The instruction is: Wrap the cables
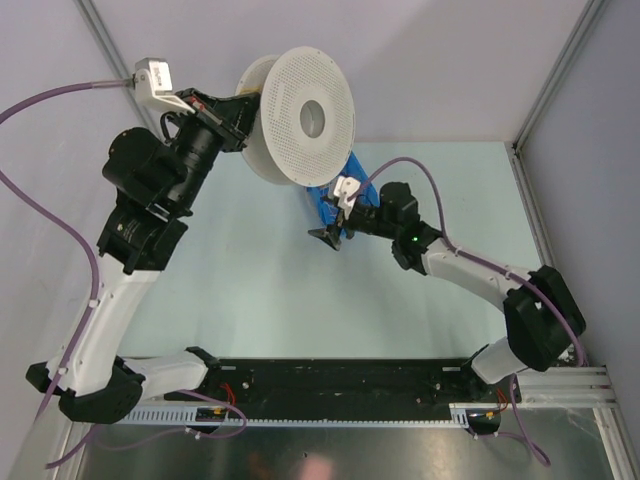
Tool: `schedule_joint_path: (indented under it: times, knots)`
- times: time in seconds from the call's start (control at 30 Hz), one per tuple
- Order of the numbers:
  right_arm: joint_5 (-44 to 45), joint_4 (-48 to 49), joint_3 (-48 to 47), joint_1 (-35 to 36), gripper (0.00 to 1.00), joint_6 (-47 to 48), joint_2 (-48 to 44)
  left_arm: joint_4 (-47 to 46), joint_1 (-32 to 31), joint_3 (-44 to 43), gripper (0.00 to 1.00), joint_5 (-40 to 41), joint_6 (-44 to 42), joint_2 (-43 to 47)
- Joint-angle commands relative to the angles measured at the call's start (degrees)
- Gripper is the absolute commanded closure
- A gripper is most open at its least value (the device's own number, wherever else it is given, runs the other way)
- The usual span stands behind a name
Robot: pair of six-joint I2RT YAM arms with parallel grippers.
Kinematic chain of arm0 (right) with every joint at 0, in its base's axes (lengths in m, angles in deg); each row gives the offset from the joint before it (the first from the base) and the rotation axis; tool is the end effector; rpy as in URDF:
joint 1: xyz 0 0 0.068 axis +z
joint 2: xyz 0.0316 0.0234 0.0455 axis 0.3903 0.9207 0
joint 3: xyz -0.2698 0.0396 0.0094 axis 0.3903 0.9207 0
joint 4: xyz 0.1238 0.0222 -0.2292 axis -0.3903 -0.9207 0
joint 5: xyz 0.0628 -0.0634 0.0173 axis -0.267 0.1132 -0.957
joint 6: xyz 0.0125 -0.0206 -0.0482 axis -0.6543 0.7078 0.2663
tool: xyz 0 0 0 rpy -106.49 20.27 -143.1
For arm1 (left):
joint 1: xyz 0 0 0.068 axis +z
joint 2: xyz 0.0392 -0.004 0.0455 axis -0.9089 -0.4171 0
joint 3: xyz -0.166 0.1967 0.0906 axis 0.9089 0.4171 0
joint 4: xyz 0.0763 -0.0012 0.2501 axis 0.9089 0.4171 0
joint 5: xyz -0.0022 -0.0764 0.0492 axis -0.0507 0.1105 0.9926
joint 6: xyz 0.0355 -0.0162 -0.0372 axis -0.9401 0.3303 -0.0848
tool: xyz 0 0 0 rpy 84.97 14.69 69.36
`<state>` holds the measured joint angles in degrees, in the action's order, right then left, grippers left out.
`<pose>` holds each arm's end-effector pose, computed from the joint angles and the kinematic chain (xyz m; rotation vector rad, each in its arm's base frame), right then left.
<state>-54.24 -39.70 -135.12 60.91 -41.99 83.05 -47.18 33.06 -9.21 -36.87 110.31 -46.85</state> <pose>0.2626 0.2278 0.3106 -1.1548 1.2233 0.6786 0.1720 -0.1020 0.5654 -0.1122 1.3269 -0.8300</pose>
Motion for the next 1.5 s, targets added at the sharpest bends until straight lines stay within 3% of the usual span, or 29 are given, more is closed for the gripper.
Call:
schedule_joint_path:
  times: [0.0,0.07,0.17,0.3,0.37,0.73,0.97,1.23,1.37,1.47]
  knots:
    - [3.08,6.09,-0.38,2.24,0.16,-2.06,3.51,-5.59,0.61,-0.56,1.0,0.23,2.49,2.38]
    - [5.97,8.14,-0.38,2.32,0.29,-2.69,5.23,-5.58,0.8,-0.43,1.0,-0.07,2.77,2.7]
    - [7.95,8.8,-0.38,1.7,0.58,-2.66,6.34,-5.54,1.3,0.12,1.0,0.13,3.15,2.96]
    - [8.12,1.65,-0.34,-1.34,0.92,-1.92,3.63,-5.54,3.73,1.18,1.0,-0.33,5.45,2.93]
    - [8.57,-2.5,-0.22,-4.46,0.98,-2.06,1.57,-5.5,6.15,1.5,1.0,-2.85,7.57,2.78]
    - [8.31,-10.75,0.06,-21.61,1.0,0.96,-7.12,-5.44,15.41,10.52,1.0,-18.58,13.46,6.12]
    - [4.52,-20.26,1.89,-25.74,1.0,6.46,-8.03,-6.36,21.48,10.46,1.0,-24.26,26.64,3.29]
    - [1.78,-31.3,3.84,-22.17,1.0,12.61,-10.47,-7.45,22.23,11.84,1.0,-16.5,30.71,1.34]
    - [1.76,-35.97,4.16,-13.62,1.0,17.73,-15.26,-5.03,19.95,11.35,1.0,-9.71,28.04,-1.06]
    - [2.86,-39.29,4.18,-5.83,1.0,23.91,-19.61,2.09,17.51,8.32,1.0,-3.62,24.91,-4.39]
